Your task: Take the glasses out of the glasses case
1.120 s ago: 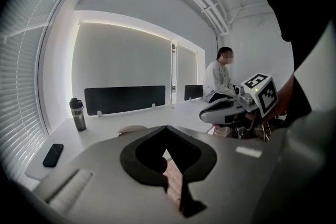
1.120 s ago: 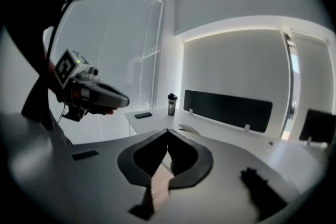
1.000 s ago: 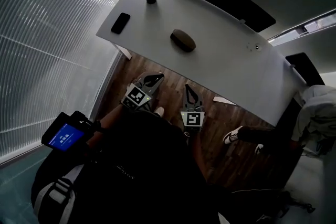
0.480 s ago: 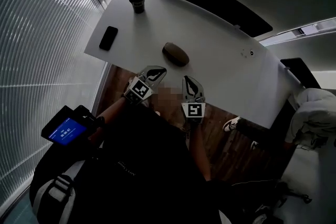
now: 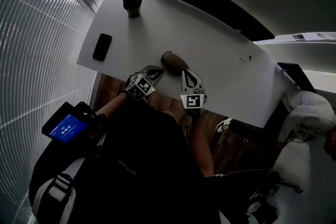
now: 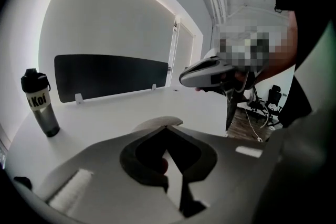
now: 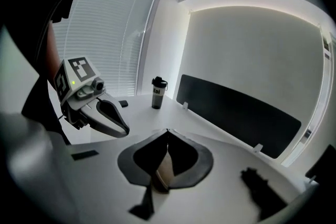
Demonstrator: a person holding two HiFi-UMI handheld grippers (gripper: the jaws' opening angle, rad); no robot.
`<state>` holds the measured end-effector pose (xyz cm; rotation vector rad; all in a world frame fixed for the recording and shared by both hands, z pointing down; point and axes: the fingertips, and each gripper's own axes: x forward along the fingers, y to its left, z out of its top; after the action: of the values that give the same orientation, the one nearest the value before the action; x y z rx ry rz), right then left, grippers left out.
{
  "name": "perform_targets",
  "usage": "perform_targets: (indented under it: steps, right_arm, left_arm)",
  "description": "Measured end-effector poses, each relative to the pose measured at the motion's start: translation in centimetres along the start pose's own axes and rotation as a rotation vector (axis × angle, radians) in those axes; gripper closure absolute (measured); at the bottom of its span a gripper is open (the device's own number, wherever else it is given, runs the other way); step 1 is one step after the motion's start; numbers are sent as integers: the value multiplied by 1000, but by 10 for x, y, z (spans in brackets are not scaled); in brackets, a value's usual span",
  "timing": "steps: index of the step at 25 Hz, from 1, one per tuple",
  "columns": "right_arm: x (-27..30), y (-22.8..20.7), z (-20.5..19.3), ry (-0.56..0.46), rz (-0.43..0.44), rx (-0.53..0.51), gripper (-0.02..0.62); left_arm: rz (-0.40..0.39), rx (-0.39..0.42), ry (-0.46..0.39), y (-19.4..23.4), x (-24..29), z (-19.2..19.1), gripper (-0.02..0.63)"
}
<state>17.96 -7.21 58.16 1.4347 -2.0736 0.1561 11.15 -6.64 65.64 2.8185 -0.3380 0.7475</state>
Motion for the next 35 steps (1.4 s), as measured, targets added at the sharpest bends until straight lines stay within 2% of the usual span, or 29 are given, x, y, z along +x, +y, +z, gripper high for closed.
perform_targets:
  steps: [5, 8, 11, 13, 19, 22, 26, 35]
  right_arm:
    - [32, 3, -16, 110, 50, -68, 581]
    - [48, 8, -29, 179, 107, -81, 536]
    - [63, 15, -45, 279, 172, -151, 472]
    - [70, 19, -58, 308, 200, -211, 458]
    - [85, 28, -65, 337, 218, -365, 422]
    - [92, 36, -69, 320, 247, -438, 419]
    - [96, 48, -73, 319, 270, -489, 417]
    - [93, 61, -67, 290, 298, -649, 417]
  left_arm:
    - [-66, -9, 72, 13, 24, -23, 592]
    - [-92, -14, 107, 19, 39, -30, 586]
    - [-105, -9, 143, 25, 57, -35, 574]
    - [-119, 0, 167, 22, 67, -42, 574]
    - [-152, -19, 232, 18, 83, -60, 533]
    - [-165, 0, 271, 15, 86, -72, 525]
    - [-158, 20, 278, 17, 86, -73, 534]
    - [-174, 8, 284, 17, 87, -64, 538]
